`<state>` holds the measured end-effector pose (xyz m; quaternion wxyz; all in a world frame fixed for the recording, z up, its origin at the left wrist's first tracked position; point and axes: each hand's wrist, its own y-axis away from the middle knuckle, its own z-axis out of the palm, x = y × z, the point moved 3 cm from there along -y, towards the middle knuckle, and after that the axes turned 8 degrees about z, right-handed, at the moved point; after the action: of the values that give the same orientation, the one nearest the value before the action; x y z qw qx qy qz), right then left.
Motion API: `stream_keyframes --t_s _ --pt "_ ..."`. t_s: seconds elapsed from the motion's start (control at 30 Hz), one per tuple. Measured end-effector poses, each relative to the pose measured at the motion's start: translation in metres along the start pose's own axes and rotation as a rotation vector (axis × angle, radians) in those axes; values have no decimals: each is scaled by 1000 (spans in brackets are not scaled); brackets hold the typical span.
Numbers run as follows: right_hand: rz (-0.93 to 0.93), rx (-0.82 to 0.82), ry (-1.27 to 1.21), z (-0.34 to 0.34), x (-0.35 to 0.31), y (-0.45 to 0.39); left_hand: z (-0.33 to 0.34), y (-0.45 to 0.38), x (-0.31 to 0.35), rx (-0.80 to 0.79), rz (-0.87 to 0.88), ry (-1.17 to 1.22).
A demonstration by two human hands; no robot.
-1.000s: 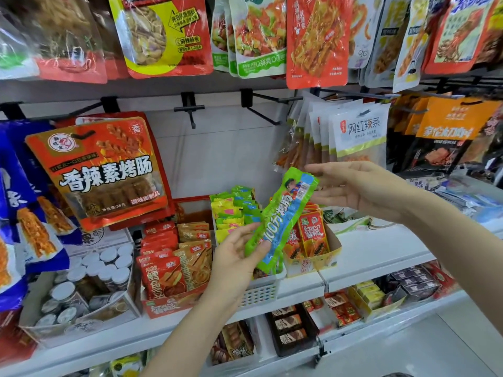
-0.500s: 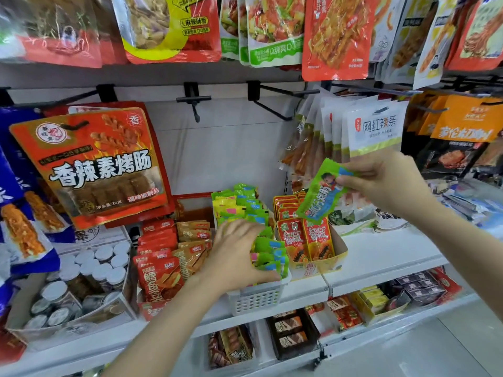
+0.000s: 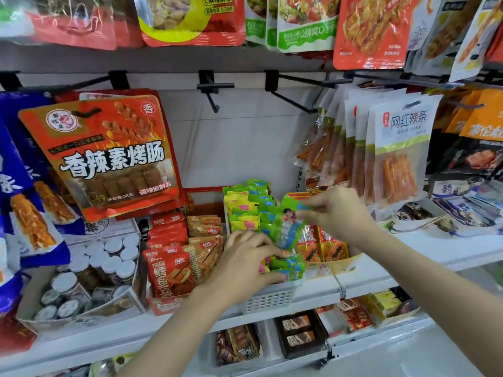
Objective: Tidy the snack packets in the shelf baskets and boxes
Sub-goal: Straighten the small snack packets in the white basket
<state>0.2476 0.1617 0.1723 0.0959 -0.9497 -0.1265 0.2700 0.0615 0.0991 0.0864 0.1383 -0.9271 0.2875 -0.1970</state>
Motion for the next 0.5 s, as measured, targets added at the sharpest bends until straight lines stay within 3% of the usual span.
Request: stream_keyframes --t_s 0.17,0.33,0.5 --pt "47 -182 79 52 5 1 0 0 -4 -4 -21 79" --pt "-6 -406 113 49 3 -5 1 1 -7 36 -39 122" --pt "-70 -424 174 63 -2 5 4 4 -9 39 -48 125"
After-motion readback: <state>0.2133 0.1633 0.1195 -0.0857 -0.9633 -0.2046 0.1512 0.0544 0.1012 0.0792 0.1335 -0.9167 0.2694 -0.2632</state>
